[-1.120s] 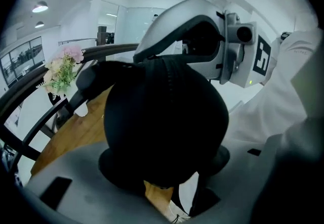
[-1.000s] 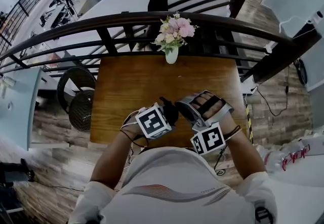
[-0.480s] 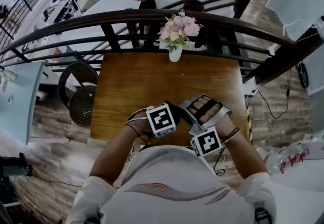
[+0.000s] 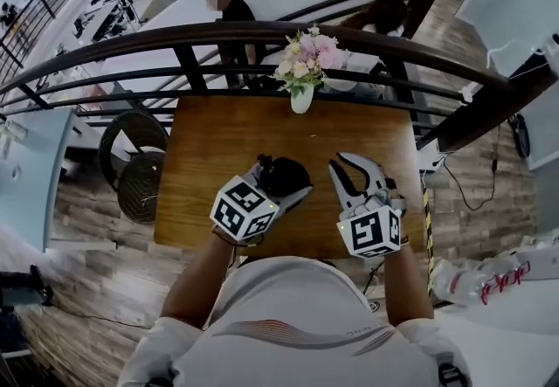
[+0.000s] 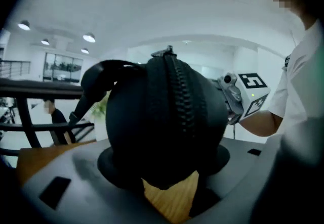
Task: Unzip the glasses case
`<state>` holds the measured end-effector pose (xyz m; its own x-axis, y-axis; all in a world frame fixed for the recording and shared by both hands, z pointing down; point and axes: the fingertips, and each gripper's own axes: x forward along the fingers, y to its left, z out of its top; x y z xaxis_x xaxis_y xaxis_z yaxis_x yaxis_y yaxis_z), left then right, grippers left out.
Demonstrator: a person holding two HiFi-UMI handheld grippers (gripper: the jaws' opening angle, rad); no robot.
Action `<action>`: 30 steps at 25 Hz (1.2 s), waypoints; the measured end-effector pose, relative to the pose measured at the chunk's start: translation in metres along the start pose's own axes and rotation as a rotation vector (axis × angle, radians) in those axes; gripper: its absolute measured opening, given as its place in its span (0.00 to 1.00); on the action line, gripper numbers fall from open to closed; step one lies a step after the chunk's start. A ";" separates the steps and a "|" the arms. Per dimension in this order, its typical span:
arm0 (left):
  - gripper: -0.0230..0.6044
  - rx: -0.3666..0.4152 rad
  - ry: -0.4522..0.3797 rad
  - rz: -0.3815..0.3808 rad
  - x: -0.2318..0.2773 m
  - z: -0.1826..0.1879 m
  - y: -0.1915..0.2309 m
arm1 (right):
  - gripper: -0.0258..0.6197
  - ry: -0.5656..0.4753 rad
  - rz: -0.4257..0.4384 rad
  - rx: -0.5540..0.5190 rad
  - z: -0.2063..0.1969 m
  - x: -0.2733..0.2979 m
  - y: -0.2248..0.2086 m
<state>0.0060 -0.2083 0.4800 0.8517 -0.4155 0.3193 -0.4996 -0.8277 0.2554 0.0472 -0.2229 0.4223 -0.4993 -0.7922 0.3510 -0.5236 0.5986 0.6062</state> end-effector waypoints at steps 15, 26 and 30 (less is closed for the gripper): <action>0.45 -0.056 -0.391 0.479 -0.112 0.052 0.083 | 0.12 -0.061 -0.246 0.703 -0.080 -0.034 -0.066; 0.46 -0.062 -0.369 0.458 -0.102 0.049 0.078 | 0.12 -0.065 -0.213 0.700 -0.077 -0.029 -0.058; 0.46 -0.070 -0.357 0.458 -0.100 0.047 0.078 | 0.12 -0.066 -0.201 0.703 -0.077 -0.027 -0.056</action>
<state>-0.1107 -0.2488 0.4255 0.5407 -0.8367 0.0873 -0.8286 -0.5117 0.2273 0.1432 -0.2440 0.4334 -0.3753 -0.8993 0.2244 -0.9178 0.3944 0.0453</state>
